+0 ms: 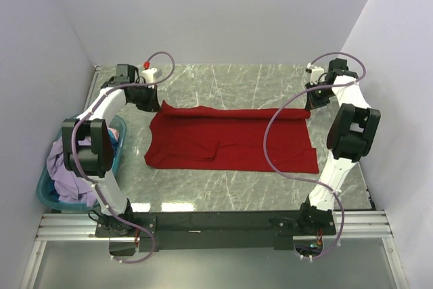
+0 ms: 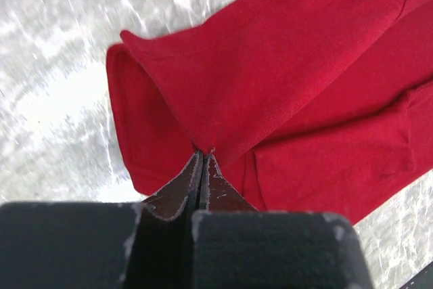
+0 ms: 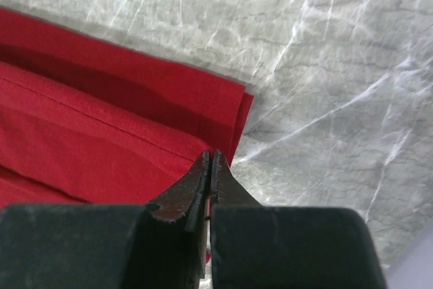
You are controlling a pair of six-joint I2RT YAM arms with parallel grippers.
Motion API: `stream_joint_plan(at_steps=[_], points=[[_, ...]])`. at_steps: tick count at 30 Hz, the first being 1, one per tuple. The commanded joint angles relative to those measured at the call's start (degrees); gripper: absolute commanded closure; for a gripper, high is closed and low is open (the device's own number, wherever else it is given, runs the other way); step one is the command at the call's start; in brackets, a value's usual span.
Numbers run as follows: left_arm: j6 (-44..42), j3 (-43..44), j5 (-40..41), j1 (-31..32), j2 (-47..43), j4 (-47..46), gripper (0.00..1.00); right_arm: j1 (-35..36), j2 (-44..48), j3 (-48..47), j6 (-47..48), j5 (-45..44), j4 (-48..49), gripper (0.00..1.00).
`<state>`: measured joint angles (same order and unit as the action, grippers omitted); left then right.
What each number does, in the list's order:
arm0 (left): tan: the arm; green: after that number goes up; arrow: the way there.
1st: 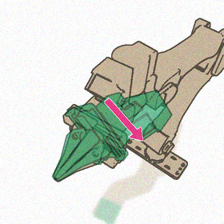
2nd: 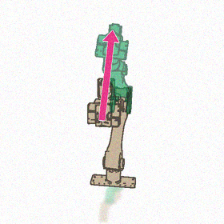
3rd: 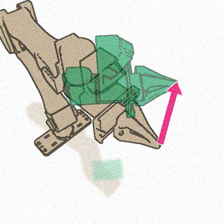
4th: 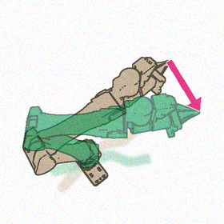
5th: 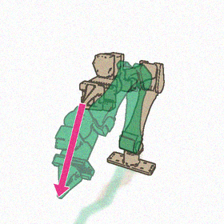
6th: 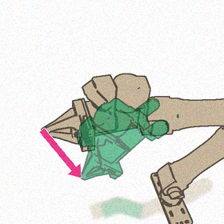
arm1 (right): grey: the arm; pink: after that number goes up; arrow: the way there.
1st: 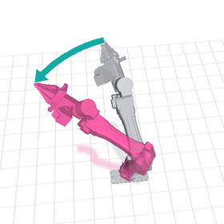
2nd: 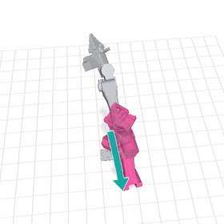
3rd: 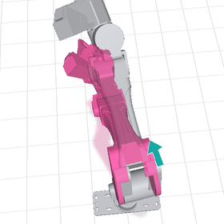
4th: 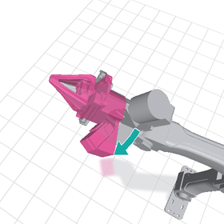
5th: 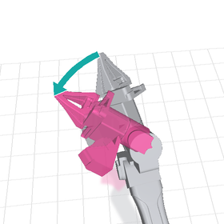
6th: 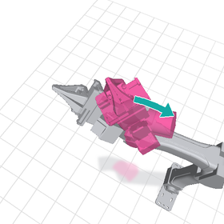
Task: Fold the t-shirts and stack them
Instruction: Fold the tshirt
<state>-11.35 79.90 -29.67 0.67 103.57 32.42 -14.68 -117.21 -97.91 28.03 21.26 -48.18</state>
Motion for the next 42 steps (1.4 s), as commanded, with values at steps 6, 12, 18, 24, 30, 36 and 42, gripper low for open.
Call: stream_joint_plan(at_steps=[6,12,18,24,30,36,42], points=[[-1.30,-3.87,2.69,-0.49,-5.65,2.12,1.00,-1.05,5.06,3.60,1.85,0.54,0.81,1.00],[-1.04,-4.66,3.12,-0.49,-7.06,2.99,1.00,-1.23,5.76,4.13,2.20,0.80,0.37,1.00],[-1.12,-5.54,3.04,-0.49,-8.64,4.49,1.00,-1.49,6.82,5.80,2.73,0.89,0.11,1.00],[-1.30,-7.39,3.83,-0.49,-9.70,4.75,0.99,-1.58,7.96,9.05,3.43,0.54,0.81,1.00],[-1.92,-9.49,4.53,-0.49,-9.62,5.02,1.00,-2.02,8.58,11.86,3.96,0.28,1.86,1.00],[-1.92,-12.13,4.89,-0.49,-8.82,4.49,1.00,-2.02,8.14,13.71,4.31,-0.42,2.65,1.00],[-1.21,-13.19,4.88,-0.49,-7.24,4.40,1.00,-2.02,7.35,13.45,3.96,-0.60,2.57,1.00]])
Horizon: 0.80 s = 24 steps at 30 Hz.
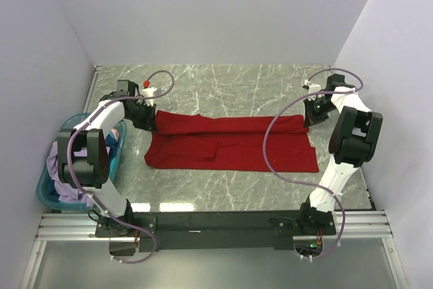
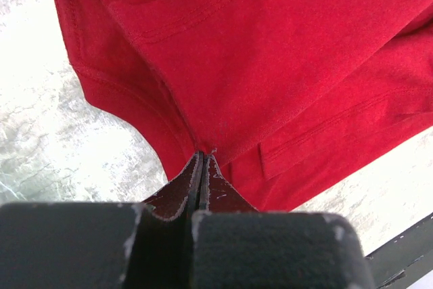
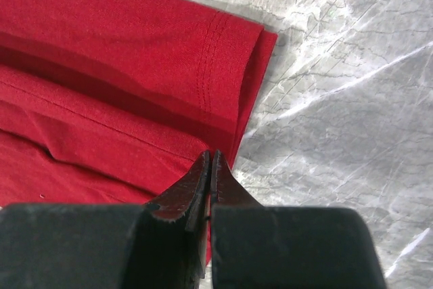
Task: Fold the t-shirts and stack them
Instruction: Fold the tshirt
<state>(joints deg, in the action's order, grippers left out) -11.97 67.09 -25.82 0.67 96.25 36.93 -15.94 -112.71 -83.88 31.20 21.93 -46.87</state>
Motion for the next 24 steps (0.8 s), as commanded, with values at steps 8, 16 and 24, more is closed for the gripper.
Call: stream_joint_plan(at_steps=[8,16,24], points=[[0.10,0.06,2.53,-0.49,2.01,0.60,1.00,-0.75,1.96,-2.26,0.35,-1.02,0.20,1.00],[0.45,0.32,3.24,-0.49,3.33,0.43,1.00,-0.67,1.00,-1.82,0.70,-1.72,0.03,1.00],[0.45,0.24,3.59,-0.49,4.91,0.34,1.00,-0.67,-0.41,-1.38,1.14,-2.42,0.11,1.00]])
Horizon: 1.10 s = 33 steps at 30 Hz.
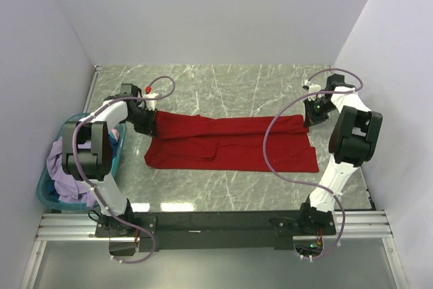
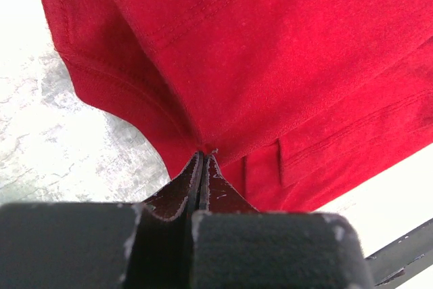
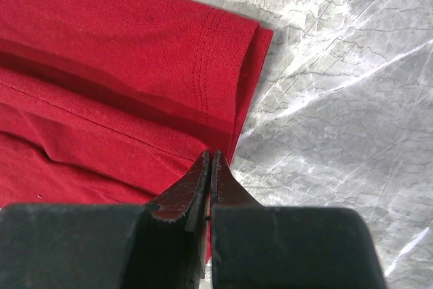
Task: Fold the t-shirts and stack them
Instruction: Fold the tshirt
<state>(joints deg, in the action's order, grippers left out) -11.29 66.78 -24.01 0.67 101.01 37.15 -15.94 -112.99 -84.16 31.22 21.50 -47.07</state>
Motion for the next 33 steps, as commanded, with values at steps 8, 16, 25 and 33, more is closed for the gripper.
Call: stream_joint_plan(at_steps=[8,16,25,33], points=[[-0.66,0.98,1.25,-0.49,0.59,0.56,1.00,-0.67,-0.39,-1.36,2.61,-2.16,-1.01,1.00],[-7.86,3.44,-3.24,-1.98,-6.60,7.50,0.56,-1.81,5.05,-4.16,6.48,-3.13,-5.92,0.67],[-5.33,12.14,-7.37,-0.93,-3.02,6.63,0.56,1.61,3.39,-9.97,3.41,-0.31,-9.80,0.75],[-1.28,12.67,-5.08,6.01,2.34,1.36,0.53,5.13,-1.44,-9.44,0.25,-2.34,-7.07,0.76]])
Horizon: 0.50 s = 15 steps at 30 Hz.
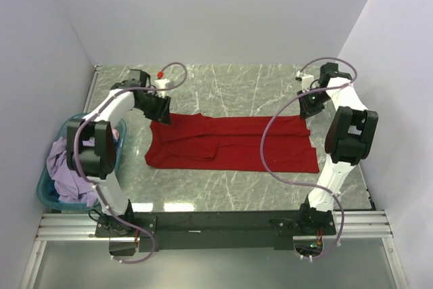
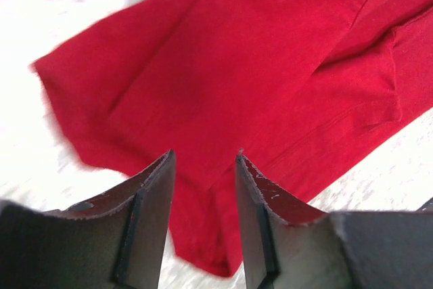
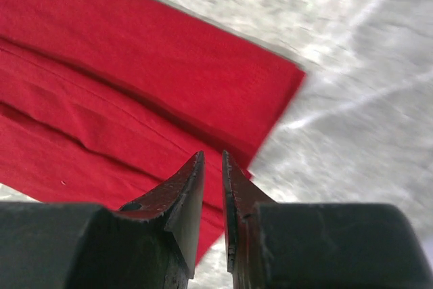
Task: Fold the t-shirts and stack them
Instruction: Fold the tshirt
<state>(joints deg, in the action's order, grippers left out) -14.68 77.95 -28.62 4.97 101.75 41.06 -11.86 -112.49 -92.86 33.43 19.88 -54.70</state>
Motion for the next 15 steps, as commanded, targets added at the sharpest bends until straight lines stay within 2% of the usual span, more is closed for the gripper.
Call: stream_joint_plan(at_steps=[1,6,12,15], points=[[2.63,1.67,-1.17,2.06,2.04,-2.82,0.53,1.31,-2.99,-1.27,-2.05,-0.46,0.38,0.76],[4.22,3.95,-1.52,6.27,5.55,-4.85,0.48,2.19,-4.32,-1.27,-1.35,0.60,-1.55,0.74],[6.33,13.52,-2.75,9.35,12.57,-4.59,0.44,2.45,-4.32,0.57,0.67,0.95,-3.49,0.72],[6.94,15.38,-1.97,10.76,14.34,-5.11,0.43,2.37,-3.88,1.98,1.55,0.51,-3.49,0.72]])
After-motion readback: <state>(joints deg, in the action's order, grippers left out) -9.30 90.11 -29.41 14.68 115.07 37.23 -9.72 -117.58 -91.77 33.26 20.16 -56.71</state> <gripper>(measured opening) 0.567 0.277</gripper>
